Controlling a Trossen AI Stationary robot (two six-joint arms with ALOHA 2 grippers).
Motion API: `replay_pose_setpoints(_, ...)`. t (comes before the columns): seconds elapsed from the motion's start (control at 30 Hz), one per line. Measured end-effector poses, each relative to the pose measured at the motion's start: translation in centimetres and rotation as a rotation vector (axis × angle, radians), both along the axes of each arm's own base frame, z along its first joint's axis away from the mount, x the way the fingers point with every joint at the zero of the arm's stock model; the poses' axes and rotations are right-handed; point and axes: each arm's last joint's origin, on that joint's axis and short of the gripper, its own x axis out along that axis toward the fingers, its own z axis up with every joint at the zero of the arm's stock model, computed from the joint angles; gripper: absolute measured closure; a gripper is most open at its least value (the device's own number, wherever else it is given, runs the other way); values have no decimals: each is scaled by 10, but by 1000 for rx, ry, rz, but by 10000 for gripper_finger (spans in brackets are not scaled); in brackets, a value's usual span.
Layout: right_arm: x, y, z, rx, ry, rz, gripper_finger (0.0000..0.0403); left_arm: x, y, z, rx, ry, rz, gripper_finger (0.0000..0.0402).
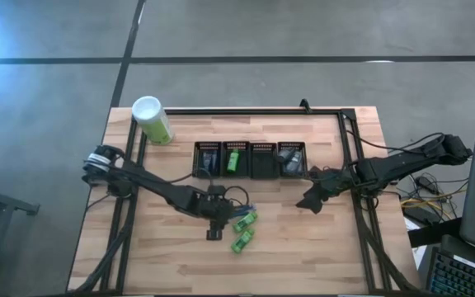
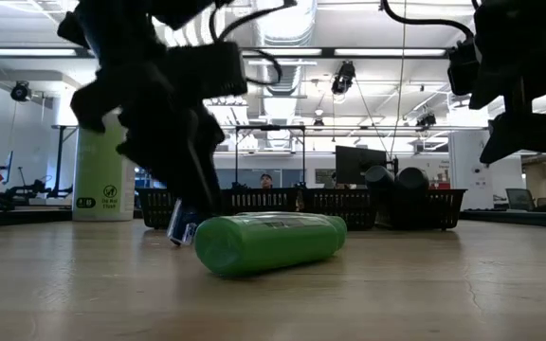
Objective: Pick & Place Travel size toiletries
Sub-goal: Put the blue razor into the middle right black bin
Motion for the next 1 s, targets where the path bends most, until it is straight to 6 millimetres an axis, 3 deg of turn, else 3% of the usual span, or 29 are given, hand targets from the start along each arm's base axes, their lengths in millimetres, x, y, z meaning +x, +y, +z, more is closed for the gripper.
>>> replay_pose_setpoints(0.67,0,-1,0,-14,1,-27,39,2,-1,-21,-8,77,37,211)
replay_pose_setpoints(1.0,0,-1,0,-10,2,-31,39,1,0,-20,-26,76,65,309)
